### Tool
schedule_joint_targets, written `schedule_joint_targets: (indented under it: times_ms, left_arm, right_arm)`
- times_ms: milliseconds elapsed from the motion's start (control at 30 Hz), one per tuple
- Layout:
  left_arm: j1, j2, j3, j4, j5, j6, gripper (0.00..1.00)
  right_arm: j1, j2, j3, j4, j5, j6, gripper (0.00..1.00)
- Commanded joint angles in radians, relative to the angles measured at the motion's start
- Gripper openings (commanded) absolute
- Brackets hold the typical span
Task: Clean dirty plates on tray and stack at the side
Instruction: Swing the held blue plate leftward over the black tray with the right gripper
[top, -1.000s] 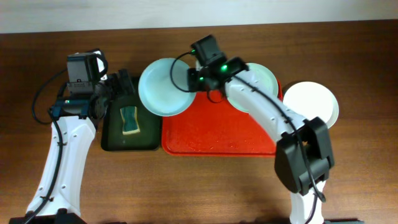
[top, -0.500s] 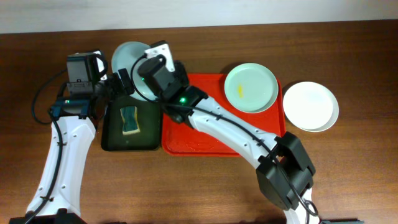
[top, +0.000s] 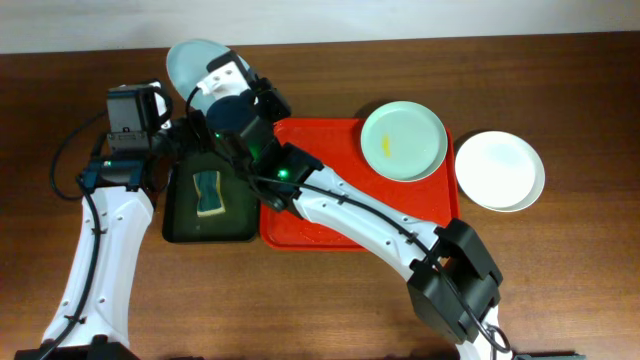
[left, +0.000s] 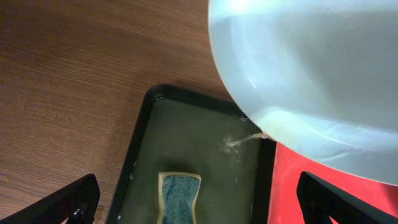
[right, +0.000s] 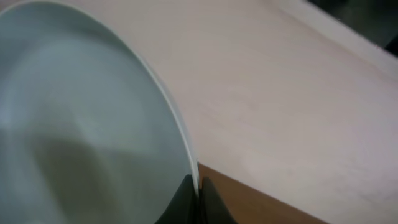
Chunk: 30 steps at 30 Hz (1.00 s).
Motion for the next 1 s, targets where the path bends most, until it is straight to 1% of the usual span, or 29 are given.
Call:
schedule_joint_targets:
  times_ms: [0, 300, 467, 567, 667, 833, 900, 967]
  left_arm:
    - [-0.001, -0.001, 0.009, 0.001, 0.007, 0.001, 0.99]
    - [-0.001, -0.001, 0.009, 0.001, 0.007, 0.001, 0.99]
    - [-0.001, -0.001, 0.009, 0.001, 0.007, 0.001, 0.99]
    - [-0.001, -0.001, 0.009, 0.001, 0.008, 0.001, 0.99]
    - [-0.003, -0.001, 0.009, 0.001, 0.007, 0.001, 0.99]
    - [-0.003, -0.001, 0.009, 0.001, 0.008, 0.001, 0.99]
    - [-0.003, -0.001, 0.009, 0.001, 0.008, 0.001, 0.99]
    - [-0.003, -0.001, 0.009, 0.001, 0.008, 0.001, 0.99]
  right_arm:
    - [0.011, 0.005, 0.020, 0.029, 0.059, -0.032, 0.04]
    - [0.008, 0.005, 0.020, 0.053, 0.084, -0.019, 0.04]
    - [0.002, 0.005, 0.020, 0.043, 0.084, 0.091, 0.04]
    - [-0.011, 0.005, 0.020, -0.028, 0.071, 0.234, 0.04]
    - [-0.051, 0.005, 0.020, -0.174, -0.101, 0.416, 0.04]
    - [-0.160, 0.005, 0.020, -0.348, -0.448, 0.680, 0.04]
    - [-0.222, 0.005, 0.020, -0.383, -0.608, 0.727, 0.04]
    - [-0.296, 0.005, 0.020, -0.396, -0.792, 0.729, 0.04]
